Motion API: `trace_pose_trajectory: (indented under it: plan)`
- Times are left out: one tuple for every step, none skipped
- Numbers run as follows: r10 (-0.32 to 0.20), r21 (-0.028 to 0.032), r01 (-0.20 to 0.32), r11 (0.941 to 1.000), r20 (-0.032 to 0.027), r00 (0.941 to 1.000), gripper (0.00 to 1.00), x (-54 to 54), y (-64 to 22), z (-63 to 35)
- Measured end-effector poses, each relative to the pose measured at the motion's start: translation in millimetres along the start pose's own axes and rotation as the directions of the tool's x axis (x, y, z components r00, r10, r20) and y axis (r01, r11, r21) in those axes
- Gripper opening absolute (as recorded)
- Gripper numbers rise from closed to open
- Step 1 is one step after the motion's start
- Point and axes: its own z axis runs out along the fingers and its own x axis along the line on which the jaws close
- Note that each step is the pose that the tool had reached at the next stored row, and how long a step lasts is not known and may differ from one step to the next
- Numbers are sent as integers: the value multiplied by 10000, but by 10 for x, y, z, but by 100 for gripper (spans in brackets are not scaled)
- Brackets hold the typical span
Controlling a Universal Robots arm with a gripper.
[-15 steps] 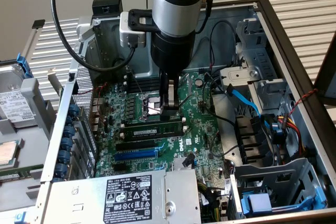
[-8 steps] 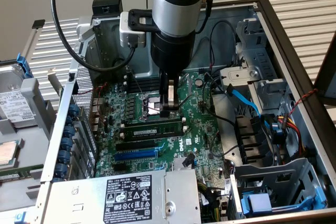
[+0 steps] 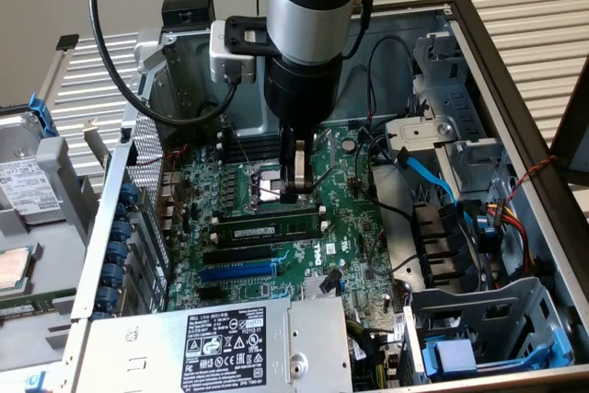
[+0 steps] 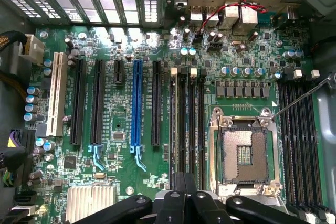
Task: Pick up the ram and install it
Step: 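Press down the ram until it locks into place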
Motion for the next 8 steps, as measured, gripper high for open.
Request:
trace_pose_trajectory:
  plan:
    - [1,0,-1,10000,-1,10000,11,0,0,0]
    - [0,1,0,10000,0,10000,11,0,3,0]
    - [0,19,0,10000,-1,10000,11,1,17,2]
    - [-3,59,3,10000,-1,10000,11,2,37,6]
    - [-8,116,8,9999,2,10000,11,3,57,14]
    - [-11,161,11,9999,4,10000,11,3,70,23]
    - [-13,187,13,9998,7,10000,11,4,76,32]
    - [-14,207,14,9998,6,10000,11,5,79,42]
